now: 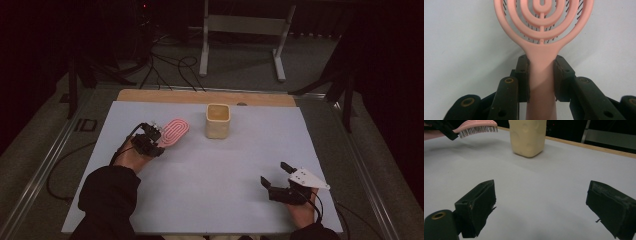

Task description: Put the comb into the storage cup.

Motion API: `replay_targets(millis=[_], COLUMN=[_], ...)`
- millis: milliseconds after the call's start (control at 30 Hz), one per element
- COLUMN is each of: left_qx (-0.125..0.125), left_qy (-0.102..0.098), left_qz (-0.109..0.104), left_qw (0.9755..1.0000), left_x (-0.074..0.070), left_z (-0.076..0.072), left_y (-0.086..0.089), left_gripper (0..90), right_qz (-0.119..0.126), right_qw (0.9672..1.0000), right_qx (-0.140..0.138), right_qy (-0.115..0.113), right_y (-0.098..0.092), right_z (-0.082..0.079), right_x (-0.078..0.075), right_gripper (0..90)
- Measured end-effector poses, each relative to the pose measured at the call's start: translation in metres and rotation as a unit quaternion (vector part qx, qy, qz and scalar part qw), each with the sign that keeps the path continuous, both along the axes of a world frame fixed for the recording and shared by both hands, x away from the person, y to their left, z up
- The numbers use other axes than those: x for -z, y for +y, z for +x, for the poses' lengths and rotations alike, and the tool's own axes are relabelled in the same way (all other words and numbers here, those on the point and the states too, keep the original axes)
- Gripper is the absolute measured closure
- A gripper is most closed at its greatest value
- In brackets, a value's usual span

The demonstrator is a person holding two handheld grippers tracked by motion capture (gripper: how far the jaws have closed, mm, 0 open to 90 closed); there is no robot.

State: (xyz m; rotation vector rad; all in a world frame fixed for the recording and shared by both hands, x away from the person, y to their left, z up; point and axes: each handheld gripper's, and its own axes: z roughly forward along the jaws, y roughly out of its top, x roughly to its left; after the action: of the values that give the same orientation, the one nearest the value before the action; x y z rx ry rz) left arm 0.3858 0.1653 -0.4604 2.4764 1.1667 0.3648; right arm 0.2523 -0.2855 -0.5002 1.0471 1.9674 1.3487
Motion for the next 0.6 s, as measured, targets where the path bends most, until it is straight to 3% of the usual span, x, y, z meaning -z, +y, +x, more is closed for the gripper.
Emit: replay_targets(millis=[600], left_qx=[-0.005], left_qy=[-0.048], left_qz=[-0.017], left_qw=[0.9987], left_x=[-0.017], left_z=[-0.014], left_y=[0.002], left_gripper=[70.2], right_qz=[0.0], right_qw=[1.0], right_qx=[-0.002], right_qy=[0.0], right_y=[0.0], right_z=[0.0], right_x=[0.0], right_gripper=[8.8])
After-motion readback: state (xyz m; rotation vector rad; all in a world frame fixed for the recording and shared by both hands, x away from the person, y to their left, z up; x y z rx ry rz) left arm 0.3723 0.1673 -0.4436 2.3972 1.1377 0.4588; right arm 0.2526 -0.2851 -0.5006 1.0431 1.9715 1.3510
